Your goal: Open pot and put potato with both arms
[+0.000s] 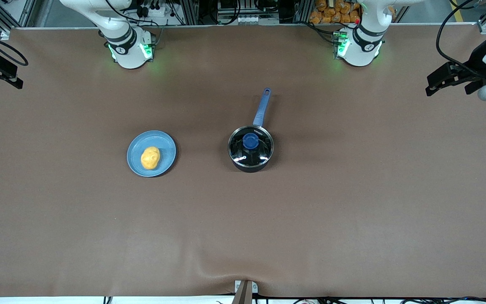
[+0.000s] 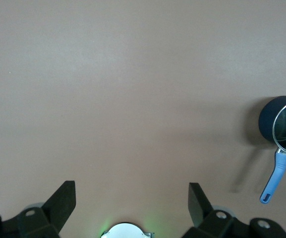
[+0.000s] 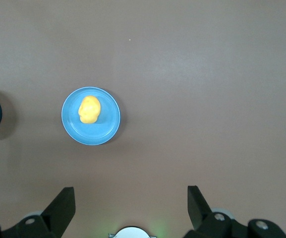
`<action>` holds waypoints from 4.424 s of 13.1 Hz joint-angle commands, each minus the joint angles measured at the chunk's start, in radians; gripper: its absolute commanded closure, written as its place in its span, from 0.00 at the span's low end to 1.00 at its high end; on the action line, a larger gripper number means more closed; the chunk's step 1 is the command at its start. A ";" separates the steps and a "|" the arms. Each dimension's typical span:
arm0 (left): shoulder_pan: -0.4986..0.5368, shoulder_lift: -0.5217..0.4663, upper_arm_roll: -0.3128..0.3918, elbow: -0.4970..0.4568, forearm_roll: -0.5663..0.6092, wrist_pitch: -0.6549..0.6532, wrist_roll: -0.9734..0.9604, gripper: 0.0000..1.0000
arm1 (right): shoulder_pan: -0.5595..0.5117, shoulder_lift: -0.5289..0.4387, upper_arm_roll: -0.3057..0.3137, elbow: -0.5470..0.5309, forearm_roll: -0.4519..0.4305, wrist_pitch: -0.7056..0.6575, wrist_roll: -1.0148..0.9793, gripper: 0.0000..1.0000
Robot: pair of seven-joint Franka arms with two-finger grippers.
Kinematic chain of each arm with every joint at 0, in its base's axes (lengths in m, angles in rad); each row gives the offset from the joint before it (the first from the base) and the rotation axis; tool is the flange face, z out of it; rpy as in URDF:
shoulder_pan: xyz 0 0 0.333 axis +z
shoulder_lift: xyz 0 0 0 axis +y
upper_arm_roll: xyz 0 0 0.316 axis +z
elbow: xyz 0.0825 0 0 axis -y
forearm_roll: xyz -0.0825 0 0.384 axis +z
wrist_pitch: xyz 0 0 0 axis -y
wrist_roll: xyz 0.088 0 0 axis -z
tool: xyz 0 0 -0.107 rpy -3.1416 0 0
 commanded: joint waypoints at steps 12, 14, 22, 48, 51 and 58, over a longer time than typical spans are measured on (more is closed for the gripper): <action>-0.028 0.057 -0.040 0.020 -0.026 -0.035 -0.003 0.00 | -0.004 0.003 -0.011 0.011 0.017 -0.011 -0.010 0.00; -0.047 0.123 -0.100 0.020 -0.026 0.043 -0.006 0.00 | -0.002 0.003 -0.012 0.013 0.017 -0.013 -0.010 0.00; -0.360 0.439 -0.182 0.029 -0.020 0.428 -0.377 0.00 | -0.010 0.003 -0.012 0.011 0.017 -0.013 -0.012 0.00; -0.587 0.720 -0.174 0.074 0.141 0.635 -0.722 0.18 | -0.004 0.005 -0.015 0.010 0.017 -0.014 -0.012 0.00; -0.588 0.720 -0.173 0.074 0.141 0.637 -0.721 0.17 | -0.004 0.005 -0.015 0.010 0.017 -0.014 -0.012 0.00; -0.588 0.716 -0.176 0.074 0.140 0.652 -0.723 0.17 | -0.006 0.005 -0.015 0.010 0.017 -0.014 -0.012 0.00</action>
